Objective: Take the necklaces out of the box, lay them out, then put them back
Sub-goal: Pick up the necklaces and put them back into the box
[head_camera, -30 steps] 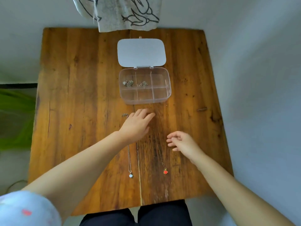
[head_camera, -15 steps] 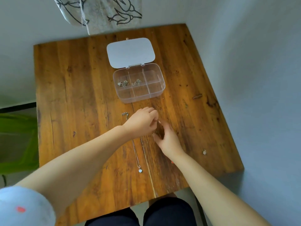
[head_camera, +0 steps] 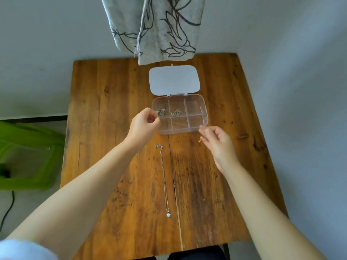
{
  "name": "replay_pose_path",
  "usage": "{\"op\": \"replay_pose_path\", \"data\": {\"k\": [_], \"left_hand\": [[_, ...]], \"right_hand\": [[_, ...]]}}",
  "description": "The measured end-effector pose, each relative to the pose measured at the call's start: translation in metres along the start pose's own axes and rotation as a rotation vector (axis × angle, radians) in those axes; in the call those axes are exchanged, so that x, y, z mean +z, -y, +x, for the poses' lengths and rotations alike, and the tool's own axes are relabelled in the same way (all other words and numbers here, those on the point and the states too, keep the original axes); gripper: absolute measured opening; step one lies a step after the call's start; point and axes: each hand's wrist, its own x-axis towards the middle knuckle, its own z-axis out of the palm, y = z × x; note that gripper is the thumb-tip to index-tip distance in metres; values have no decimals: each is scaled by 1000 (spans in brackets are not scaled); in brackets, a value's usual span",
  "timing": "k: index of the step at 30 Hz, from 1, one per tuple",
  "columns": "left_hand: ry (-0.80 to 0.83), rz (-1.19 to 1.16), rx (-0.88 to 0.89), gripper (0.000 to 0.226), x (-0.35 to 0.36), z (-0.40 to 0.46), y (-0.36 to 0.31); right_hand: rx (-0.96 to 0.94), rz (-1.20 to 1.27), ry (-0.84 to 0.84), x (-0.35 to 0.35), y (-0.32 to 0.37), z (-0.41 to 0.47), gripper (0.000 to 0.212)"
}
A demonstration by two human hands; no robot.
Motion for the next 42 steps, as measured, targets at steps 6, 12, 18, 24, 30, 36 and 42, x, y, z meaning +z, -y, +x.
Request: {"op": "replay_pose_path", "data": {"k": [6,12,18,24,30,36,42], "left_hand": [[-26,105,12,5,12,18,4],[-11,587,195,8,20,18,22],[-13,646,240,11,18,16,19],[119,620,457,11,34,14,-5],[485,624,620,27,122,1,-49],[695,865,666,55,201,-5,-48],[684,1079,801,47,213,0,-57]], "right_hand": [[12,38,100,55,32,52,10],[-49,-496,168,83,18,74,15],[-110,-546,187,65,24,74,19],[-10,-295,-64,-39,12,54,15],[177,-409,-177,-124,-40,3,15],[202,-716,-176,-124,-98,-43,23],[71,-941,-191,-102,-116,-70,26]]}}
